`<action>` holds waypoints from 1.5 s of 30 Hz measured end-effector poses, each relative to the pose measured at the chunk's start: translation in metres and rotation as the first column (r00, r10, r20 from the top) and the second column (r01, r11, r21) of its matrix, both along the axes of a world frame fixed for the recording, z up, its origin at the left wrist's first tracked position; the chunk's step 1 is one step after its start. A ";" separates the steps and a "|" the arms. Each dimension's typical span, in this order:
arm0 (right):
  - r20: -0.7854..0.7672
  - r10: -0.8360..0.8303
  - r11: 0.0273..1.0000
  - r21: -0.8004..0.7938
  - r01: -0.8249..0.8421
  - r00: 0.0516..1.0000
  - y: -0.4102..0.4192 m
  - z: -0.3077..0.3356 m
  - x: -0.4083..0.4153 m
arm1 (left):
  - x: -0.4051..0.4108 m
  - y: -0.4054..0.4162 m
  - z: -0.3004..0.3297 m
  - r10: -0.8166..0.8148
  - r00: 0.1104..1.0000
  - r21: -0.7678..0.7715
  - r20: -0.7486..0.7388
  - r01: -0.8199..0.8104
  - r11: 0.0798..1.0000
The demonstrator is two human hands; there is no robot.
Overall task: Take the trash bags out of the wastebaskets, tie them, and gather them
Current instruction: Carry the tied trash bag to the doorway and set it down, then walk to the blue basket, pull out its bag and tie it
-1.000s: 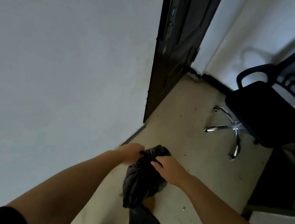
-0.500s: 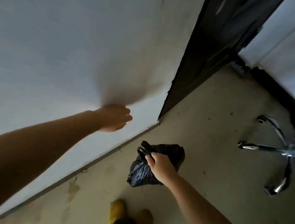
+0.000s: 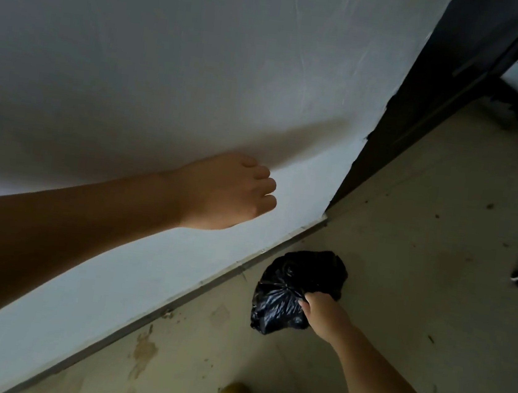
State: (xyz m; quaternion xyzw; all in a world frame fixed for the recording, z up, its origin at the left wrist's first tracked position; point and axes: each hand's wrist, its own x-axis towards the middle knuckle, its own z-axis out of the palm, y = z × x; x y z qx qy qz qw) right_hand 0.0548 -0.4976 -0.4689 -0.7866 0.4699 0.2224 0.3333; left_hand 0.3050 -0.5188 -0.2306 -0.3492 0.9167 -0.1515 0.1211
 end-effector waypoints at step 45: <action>-0.149 0.987 0.030 -0.181 -0.983 0.057 0.349 0.470 0.220 | -0.057 0.585 0.233 0.641 -0.768 0.707 -0.014 -0.461 -0.537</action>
